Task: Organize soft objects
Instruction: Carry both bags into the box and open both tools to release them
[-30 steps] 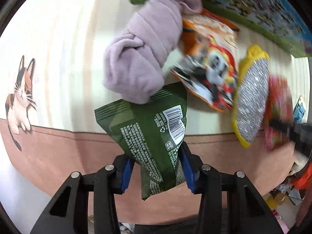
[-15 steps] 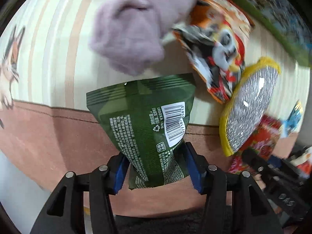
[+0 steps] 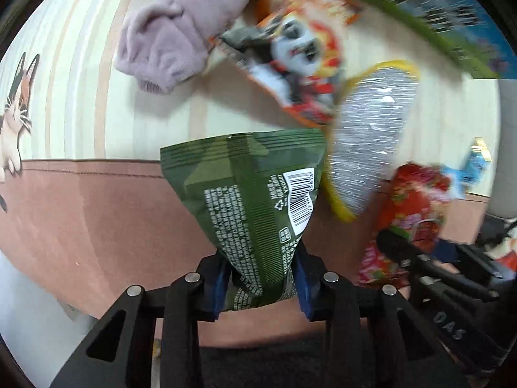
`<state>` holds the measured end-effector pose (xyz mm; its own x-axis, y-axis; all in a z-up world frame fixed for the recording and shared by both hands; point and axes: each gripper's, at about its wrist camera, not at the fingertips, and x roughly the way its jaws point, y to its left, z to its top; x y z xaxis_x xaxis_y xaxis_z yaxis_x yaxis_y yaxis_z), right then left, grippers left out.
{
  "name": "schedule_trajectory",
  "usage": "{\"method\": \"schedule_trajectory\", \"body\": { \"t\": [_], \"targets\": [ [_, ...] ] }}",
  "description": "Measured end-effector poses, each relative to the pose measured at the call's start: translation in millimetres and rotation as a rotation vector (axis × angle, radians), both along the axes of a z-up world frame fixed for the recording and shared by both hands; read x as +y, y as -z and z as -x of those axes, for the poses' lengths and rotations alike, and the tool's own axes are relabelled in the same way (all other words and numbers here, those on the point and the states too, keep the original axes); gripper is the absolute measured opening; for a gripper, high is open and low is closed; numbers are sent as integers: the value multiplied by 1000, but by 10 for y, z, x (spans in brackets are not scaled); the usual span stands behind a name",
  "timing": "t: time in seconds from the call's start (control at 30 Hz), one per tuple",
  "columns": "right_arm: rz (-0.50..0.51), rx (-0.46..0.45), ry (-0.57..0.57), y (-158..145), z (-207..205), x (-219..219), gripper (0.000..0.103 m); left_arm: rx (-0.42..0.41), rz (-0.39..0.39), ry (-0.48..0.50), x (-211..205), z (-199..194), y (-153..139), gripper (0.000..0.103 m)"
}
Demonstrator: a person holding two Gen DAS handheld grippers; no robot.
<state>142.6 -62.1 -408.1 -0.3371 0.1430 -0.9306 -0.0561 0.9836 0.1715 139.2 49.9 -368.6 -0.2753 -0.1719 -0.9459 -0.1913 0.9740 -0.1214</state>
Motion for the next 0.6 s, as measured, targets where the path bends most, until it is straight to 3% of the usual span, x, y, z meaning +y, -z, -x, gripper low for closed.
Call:
{"method": "schedule_trajectory", "body": {
  "t": [0.23, 0.3, 0.37, 0.47, 0.6],
  "targets": [
    [-119, -82, 13, -754, 123, -84, 46, -190, 68, -16, -275, -205, -910, 30],
    [-160, -117, 22, -1049, 82, -150, 46, -248, 84, -16, -178, -394, -1144, 30],
    [-198, -160, 24, -1354, -13, -191, 46, -326, 99, -4, -146, -575, -1479, 30],
    [-229, -245, 21, -1816, -219, -276, 46, -379, 117, 29, 93, -913, -1881, 30],
    [-261, -344, 28, -2372, -672, -413, 46, -425, 131, 19, 283, -1409, -2138, 30]
  ]
}}
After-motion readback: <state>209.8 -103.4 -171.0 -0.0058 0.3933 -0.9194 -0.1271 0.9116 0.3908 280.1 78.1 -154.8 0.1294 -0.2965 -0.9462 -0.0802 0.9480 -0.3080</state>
